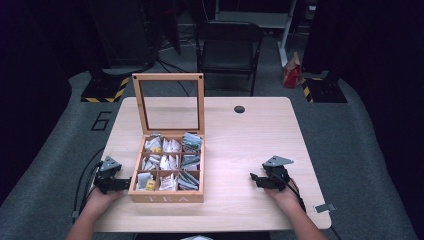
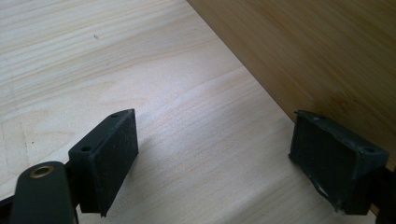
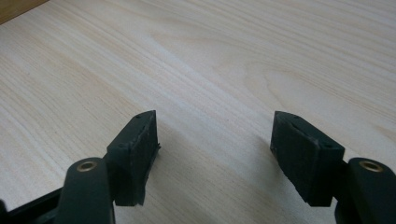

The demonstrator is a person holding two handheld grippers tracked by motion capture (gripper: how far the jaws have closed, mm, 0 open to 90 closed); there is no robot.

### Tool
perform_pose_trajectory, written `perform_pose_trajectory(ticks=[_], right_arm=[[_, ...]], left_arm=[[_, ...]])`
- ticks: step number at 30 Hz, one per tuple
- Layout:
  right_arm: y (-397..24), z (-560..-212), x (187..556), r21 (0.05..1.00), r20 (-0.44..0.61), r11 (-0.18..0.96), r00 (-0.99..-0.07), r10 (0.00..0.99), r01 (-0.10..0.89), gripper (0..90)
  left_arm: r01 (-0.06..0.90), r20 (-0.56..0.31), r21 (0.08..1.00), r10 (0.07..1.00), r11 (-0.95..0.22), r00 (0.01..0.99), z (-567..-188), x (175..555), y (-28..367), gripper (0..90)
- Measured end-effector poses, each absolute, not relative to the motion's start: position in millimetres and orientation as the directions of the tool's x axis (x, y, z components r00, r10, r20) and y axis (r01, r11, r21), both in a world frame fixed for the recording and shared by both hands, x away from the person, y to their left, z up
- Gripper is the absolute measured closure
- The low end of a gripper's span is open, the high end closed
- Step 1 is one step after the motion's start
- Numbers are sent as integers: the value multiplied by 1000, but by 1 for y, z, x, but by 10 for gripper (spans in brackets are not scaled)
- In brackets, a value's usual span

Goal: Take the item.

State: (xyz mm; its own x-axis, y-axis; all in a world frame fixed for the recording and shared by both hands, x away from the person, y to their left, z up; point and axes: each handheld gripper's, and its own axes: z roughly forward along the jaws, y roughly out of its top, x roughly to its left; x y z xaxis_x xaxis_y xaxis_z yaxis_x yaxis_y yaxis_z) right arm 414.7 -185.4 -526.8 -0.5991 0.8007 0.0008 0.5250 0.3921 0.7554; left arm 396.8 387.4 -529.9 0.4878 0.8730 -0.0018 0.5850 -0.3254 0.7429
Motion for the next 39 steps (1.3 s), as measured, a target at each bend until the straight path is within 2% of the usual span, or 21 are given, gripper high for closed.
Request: perform_pose_trajectory(ticks=[24,39], right_arm=[[-185,-527,415,756,-1,390,-594,804,526,303],[-183,-522,414,752,-9,412,-617,787,515,338]], left_arm=[[581,0,747,874,-322,485,-530,397,387,146],[585,-1,742,872,-327,489,-530,397,387,146]])
